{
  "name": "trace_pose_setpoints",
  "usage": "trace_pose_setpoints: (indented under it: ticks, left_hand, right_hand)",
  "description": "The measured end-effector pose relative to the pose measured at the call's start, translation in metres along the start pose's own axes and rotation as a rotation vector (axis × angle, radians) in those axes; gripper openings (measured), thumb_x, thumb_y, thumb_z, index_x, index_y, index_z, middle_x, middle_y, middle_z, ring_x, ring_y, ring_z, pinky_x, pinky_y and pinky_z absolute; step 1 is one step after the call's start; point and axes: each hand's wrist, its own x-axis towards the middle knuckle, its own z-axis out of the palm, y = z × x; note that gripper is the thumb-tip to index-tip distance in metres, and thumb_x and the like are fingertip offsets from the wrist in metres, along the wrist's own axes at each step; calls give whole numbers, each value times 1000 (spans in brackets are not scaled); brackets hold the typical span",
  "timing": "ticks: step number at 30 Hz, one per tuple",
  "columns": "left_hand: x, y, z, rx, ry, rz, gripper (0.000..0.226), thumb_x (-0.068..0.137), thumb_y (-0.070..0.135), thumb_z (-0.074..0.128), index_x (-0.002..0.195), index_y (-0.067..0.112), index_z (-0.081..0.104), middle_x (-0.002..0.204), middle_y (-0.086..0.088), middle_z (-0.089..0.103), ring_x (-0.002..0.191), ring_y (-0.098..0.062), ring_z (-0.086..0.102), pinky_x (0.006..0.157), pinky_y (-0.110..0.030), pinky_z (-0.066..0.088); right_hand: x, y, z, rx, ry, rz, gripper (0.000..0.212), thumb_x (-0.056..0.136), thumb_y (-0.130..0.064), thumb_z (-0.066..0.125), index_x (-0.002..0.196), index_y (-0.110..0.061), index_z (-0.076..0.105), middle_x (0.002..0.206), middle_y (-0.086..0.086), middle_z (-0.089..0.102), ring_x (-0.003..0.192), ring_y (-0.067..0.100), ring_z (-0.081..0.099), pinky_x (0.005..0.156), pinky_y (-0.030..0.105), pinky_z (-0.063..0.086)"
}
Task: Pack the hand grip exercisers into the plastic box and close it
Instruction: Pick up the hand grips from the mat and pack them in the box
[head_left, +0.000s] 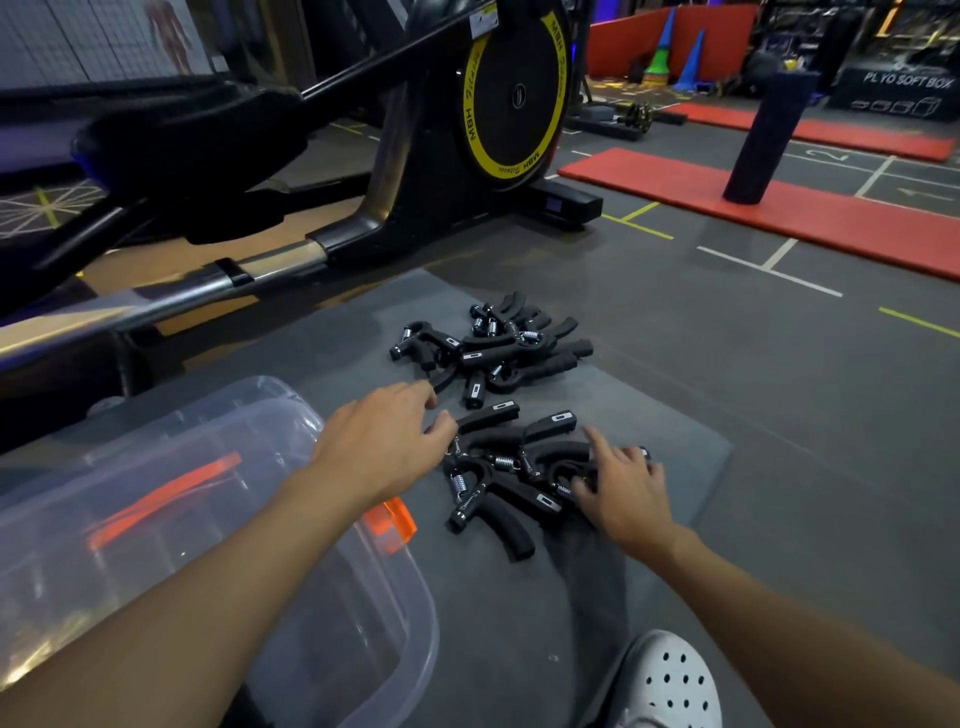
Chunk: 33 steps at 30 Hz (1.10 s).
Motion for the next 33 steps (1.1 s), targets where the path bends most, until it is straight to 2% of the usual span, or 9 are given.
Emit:
trace_pose_setpoints:
  ticks: [2,3,5,8,12,14,17,23,33]
  left_hand:
    - [0,0,1,-4,5,6,37,92,46,40,115,25,59,118,4,64,108,-22,59,85,-37,44]
    - [0,0,1,-5,7,9,37,92,46,40,115,24,59,117,4,64,108,-22,59,84,-37,43]
    - [0,-1,2,-11,16,12,35,92,46,41,112,25,59,114,5,65,107,-22,59,83,-37,44]
    - [1,-2,3,-25,31,13,32,92,46,42,108,26,60,111,6,65,104,-21,59,84,-37,44]
    - [2,-3,4,-35,26,14,31,91,47,41,106,28,59,107,7,65,100,-21,59,80,-36,44]
    - [2,-4,4,-30,31,15,31,91,47,41,106,28,59,105,8,65,98,-21,59,77,-35,42]
    - [2,-4,5,-34,36,23,30,92,47,41,107,28,60,104,8,65,97,-20,59,75,-35,40]
    - [3,-4,4,-43,26,14,28,91,47,43,103,29,60,100,8,65,94,-21,60,77,-36,44]
    - [1,-4,2,-121,62,34,19,89,42,48,95,30,63,92,13,62,93,-19,61,81,-38,49]
  right_hand:
    - [5,21,2,2,-198,23,96,80,-66,57,152,-40,-2,157,1,27,146,31,14,110,56,21]
    - [6,28,4,32,-277,45,105,75,-70,61,150,-43,-7,161,-2,15,148,31,5,110,60,19]
    - [8,36,9,31,-313,46,114,67,-75,65,150,-43,-8,162,-4,7,147,32,1,110,60,24]
    - [12,35,12,41,-269,25,117,64,-80,61,151,-39,-4,159,3,18,141,37,14,111,52,29]
    - [13,32,9,-53,-337,-9,114,64,-83,57,153,-34,4,152,12,26,137,38,29,108,48,33]
    - [13,34,1,-84,-281,-12,111,65,-87,51,152,-34,8,142,9,41,129,34,39,102,45,35]
    - [11,40,-8,-219,-227,-44,111,61,-93,42,151,-36,11,134,1,48,125,28,37,98,43,29]
    - [2,55,-8,-76,-341,-3,108,66,-71,69,151,-36,11,143,-2,40,132,26,38,102,48,31]
    - [-21,59,-13,156,-126,86,101,60,-66,74,143,-36,24,123,-7,61,120,20,55,95,44,37]
